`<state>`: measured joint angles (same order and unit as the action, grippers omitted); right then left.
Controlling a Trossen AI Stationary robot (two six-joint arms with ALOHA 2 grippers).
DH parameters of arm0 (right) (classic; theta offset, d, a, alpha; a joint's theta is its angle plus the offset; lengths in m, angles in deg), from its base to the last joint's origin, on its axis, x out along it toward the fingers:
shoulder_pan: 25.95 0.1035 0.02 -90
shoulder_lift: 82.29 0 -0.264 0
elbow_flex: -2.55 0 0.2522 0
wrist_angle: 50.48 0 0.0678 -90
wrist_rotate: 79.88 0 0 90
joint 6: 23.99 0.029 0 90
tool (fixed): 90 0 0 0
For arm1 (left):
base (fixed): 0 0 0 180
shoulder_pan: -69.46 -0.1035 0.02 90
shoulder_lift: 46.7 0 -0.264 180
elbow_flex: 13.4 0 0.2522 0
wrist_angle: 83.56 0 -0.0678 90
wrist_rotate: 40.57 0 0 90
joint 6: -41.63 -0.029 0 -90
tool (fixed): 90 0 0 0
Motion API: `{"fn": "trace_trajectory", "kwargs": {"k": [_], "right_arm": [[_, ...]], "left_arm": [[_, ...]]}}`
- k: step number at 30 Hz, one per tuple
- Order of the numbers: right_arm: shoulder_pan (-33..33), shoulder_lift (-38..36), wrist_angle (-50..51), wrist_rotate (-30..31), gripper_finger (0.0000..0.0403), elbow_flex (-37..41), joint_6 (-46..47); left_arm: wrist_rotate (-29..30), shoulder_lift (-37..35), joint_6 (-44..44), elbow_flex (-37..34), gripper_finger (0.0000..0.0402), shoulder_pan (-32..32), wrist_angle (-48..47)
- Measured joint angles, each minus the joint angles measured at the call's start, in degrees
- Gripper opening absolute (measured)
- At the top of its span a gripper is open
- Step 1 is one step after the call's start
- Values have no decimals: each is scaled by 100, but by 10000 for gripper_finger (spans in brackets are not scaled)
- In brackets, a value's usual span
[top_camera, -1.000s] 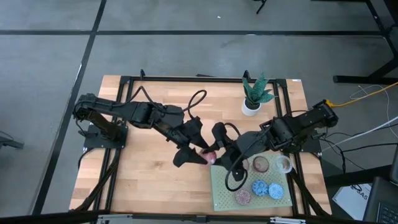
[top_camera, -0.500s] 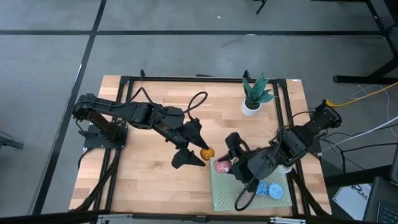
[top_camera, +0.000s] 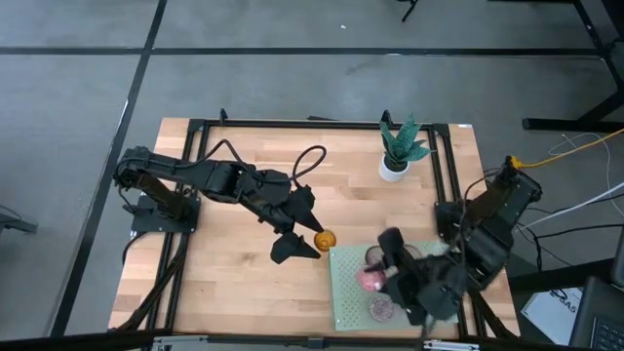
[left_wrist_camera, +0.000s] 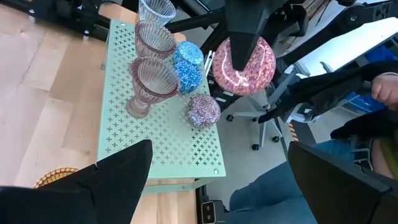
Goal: Pick & Place candle stick holders
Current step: Put the pink scented candle on the shelf
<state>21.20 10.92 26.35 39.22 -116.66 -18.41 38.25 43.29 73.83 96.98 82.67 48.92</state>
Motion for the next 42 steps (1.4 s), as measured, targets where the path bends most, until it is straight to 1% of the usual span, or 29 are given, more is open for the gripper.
{"fn": "trace_trajectory", "kwargs": {"k": [4, 9, 12, 15, 21, 27, 32, 37, 42], "right_arm": [[497, 0, 357, 3, 172, 0, 737], [1162, 0, 941, -23, 172, 0, 2173], [1565, 0, 1330, -184, 172, 0, 3119], [1939, 0, 1791, -579, 172, 0, 4163], [2452, 0, 2751, -1744, 172, 1, 6100], [2635, -24, 2705, -2245, 172, 199, 7009], [2632, -24, 2695, -2469, 172, 597, 7783], [2630, -22, 2697, -2878, 172, 1070, 8310], [2608, -22, 2678, -2932, 181, 1427, 8660]], "left_arm": [[6, -2, 0, 0, 372, 24, 1], [4, -2, 0, 0, 372, 59, 0], [4, -2, 0, 0, 372, 68, 0], [4, -2, 0, 0, 372, 74, 0], [4, -3, 0, -1, 372, 74, 0], [107, -4, -16, -1, 372, 74, 2], [128, -4, -101, -1, 372, 72, 5], [296, -4, -107, -2, 372, 72, 7], [304, -4, -105, 0, 372, 72, 9]]}}
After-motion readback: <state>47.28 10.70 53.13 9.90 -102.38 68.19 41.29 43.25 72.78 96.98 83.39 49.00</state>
